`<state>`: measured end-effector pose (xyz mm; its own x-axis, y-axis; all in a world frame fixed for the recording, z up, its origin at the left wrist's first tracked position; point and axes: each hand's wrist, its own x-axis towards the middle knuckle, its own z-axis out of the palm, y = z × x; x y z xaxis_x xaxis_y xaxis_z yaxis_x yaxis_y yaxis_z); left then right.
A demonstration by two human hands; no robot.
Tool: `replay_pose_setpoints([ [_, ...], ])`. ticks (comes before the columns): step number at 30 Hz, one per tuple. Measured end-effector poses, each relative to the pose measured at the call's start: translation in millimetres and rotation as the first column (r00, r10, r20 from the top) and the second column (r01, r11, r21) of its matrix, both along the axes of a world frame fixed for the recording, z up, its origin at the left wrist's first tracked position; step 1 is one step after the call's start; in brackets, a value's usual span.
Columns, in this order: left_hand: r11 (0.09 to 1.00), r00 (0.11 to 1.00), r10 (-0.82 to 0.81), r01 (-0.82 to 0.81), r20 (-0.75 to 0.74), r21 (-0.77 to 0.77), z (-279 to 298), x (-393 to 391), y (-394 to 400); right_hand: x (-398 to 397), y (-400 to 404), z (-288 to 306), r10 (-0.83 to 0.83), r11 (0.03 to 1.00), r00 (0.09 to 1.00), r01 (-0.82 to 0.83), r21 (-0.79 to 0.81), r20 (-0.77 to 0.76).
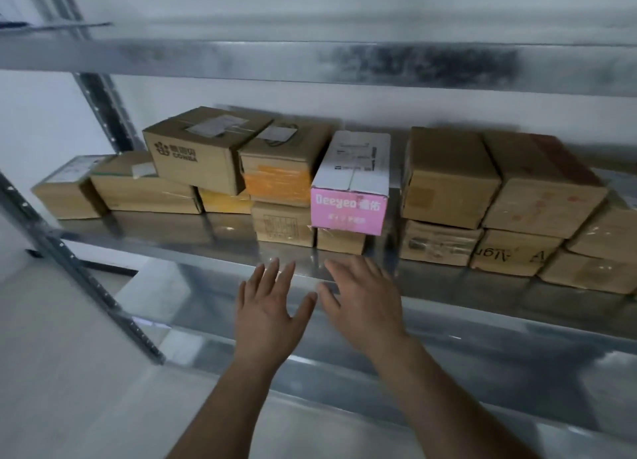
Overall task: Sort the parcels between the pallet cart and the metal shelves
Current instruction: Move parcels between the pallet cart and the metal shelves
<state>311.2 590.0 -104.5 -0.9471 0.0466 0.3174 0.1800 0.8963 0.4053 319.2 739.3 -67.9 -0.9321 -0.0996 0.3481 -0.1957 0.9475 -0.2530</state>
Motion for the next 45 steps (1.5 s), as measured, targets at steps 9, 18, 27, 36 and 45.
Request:
replay_pose_setpoints([
  [9, 0.997, 0.998, 0.061, -0.061, -0.015, 0.048, 10.8, -31.4, -124.7, -43.3, -121.4, 12.0, 0.041, 0.999, 0.999, -0.041, 0.004, -0.015],
  [18, 0.999, 0.998, 0.052, -0.052, -0.018, 0.001, 23.7, -82.0, -244.4, -90.6, -221.0, 24.4, -0.046, 0.998, 0.999, 0.045, -0.034, -0.02],
  [27, 0.999, 0.999, -0.029, 0.031, -0.046, 0.023, 35.7, -156.0, -269.4, -140.4, -229.5, 23.4, -0.135, 0.991, 0.991, 0.135, -0.014, -0.011],
  [36, 0.997, 0.999, -0.005, 0.008, -0.037, 0.074, 57.6, -218.9, -259.4, -204.6, -220.2, 30.2, -0.192, 0.978, 0.981, 0.187, -0.093, -0.039],
  [45, 0.971, 0.99, -0.073, 0.097, -0.118, 0.217, 80.8, -285.1, -279.3, -247.7, -224.6, 41.8, -0.404, 0.902, 0.915, 0.393, -0.177, -0.025],
])
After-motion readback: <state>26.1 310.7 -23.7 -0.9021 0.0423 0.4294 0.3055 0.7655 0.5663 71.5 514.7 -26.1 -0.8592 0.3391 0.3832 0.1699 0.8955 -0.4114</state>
